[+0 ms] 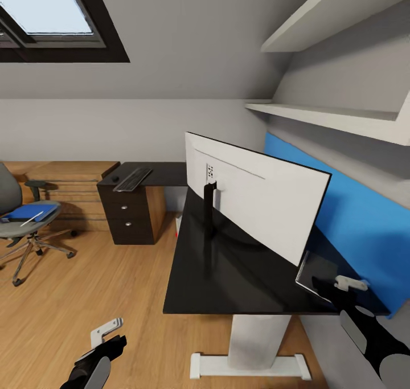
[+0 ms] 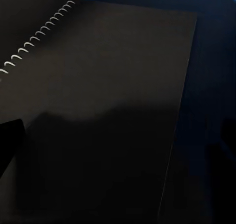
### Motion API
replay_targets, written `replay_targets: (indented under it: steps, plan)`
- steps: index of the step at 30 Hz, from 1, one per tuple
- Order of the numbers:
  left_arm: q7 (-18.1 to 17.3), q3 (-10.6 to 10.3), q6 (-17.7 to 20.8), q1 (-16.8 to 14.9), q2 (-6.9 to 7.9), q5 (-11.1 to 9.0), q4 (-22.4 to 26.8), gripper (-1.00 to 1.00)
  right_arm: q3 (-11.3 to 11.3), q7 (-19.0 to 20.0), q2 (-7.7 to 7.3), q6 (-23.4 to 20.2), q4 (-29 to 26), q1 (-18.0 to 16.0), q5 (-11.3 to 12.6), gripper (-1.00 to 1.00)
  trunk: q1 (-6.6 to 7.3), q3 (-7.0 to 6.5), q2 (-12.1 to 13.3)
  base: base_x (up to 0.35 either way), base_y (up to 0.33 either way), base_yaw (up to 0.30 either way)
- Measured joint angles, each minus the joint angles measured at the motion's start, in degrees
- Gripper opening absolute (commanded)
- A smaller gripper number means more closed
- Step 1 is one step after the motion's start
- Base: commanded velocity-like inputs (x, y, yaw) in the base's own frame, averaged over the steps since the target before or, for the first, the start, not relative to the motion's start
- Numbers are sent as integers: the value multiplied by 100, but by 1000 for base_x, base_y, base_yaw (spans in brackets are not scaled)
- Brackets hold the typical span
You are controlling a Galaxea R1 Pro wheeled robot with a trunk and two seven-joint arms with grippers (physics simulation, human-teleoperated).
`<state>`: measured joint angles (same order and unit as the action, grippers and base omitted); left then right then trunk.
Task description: In the bedroom, organize the workspace by keeping the computer under the desk, ensuring the monitor is on the desk, placing the keyboard on the desk next to the monitor, placing the mouse on the desk next to the keyboard, moving the folder from the swivel chair onto the desk next to the mouse, stacking the notebook on top of the folder with the pen on top of the notebook, and positioning the swivel chair next to the desk.
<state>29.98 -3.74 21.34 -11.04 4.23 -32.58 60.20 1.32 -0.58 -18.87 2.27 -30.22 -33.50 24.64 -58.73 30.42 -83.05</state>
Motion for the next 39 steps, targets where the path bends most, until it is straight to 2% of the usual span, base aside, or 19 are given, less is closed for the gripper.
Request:
replay_targets:
  steps: [18,36,39]
  plan:
    - [0,0,0,0,0,-1,0,100,1,-1,0,3,3,0,0,100,0,0,0,-89,0,0]
    - [0,-8,0,0,-4,-9,1,100,10,-5,0,0,111,4,16,100,395,-322,721,-1,0,0]
    - [0,-8,0,0,-6,-9,1,100,10,-3,0,0,110,4,16,100,395,-322,723,0,0,0]
